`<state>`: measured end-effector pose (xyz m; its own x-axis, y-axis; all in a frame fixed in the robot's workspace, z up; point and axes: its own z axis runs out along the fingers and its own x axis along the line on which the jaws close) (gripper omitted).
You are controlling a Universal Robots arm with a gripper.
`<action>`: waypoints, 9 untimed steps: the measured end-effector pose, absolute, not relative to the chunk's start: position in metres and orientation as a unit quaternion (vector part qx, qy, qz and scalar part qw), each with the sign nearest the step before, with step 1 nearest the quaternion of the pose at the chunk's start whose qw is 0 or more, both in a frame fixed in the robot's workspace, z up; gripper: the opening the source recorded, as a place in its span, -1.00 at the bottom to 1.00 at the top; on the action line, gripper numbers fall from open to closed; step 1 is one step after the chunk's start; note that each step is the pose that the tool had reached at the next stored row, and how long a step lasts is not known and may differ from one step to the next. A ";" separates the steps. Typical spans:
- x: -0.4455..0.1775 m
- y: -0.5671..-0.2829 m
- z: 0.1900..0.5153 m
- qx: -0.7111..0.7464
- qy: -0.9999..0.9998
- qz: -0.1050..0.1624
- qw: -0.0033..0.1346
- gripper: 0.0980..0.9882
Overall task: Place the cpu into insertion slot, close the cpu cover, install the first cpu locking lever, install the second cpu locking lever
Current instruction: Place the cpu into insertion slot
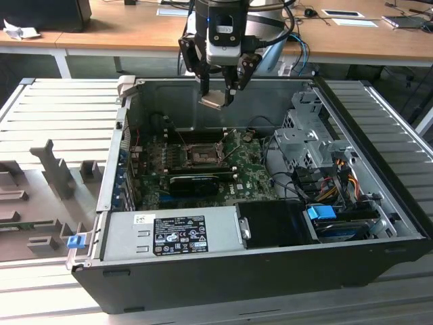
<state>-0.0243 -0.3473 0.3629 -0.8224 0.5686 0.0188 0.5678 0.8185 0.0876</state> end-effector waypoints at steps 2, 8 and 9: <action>-0.024 -0.347 0.362 0.299 0.953 0.045 0.004 -0.03; -0.024 -0.347 0.360 0.300 0.953 0.045 0.004 -0.03; -0.024 -0.347 0.360 0.300 0.953 0.045 0.004 -0.03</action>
<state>-0.0243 -0.3473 0.3600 -0.8198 0.5724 0.0188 0.5717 0.8158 0.0874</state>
